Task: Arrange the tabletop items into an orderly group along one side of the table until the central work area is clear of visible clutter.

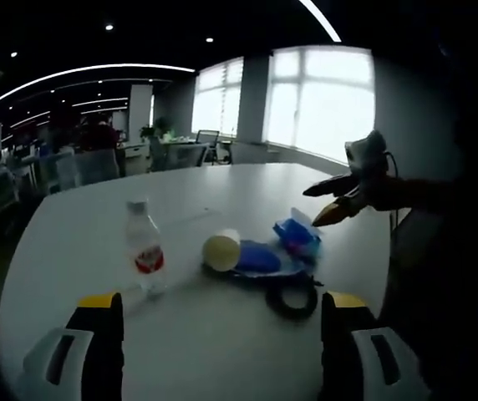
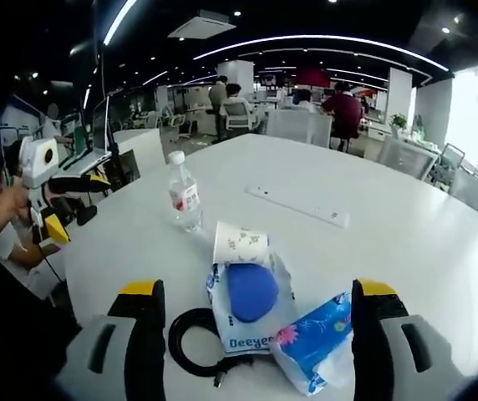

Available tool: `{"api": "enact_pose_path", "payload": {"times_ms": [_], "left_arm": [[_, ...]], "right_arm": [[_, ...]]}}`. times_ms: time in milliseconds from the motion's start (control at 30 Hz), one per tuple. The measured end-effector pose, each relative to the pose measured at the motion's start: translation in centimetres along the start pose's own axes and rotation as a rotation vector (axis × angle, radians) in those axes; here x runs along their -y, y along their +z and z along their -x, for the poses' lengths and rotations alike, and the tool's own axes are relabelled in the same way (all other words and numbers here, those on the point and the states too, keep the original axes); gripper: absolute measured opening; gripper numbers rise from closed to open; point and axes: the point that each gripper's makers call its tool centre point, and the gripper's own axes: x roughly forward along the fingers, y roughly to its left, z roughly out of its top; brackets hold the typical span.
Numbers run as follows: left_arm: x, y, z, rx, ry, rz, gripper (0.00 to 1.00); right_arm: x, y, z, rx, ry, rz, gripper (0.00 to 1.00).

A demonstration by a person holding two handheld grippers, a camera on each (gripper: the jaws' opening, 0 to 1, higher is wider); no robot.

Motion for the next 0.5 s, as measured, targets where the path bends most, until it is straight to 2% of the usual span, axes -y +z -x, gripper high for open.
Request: {"api": "enact_pose_path", "payload": {"times_ms": [233, 333, 500], "left_arm": [[0.1, 0.0, -0.1, 0.004, -0.003, -0.001, 0.95], [-0.1, 0.6, 0.2, 0.038, 0.010, -0.004, 0.93], [-0.4, 0.8, 0.2, 0.044, 0.012, -0.003, 0.94]], "right_arm": [[-0.9, 0.6, -1.3, -0.010, 0.018, 0.017, 0.79], [-1.1, 0.8, -1.8, -0.015, 0.019, 0.029, 0.76], [-1.4, 1.1, -2.8, -0.013, 0.019, 0.034, 0.72]]}}
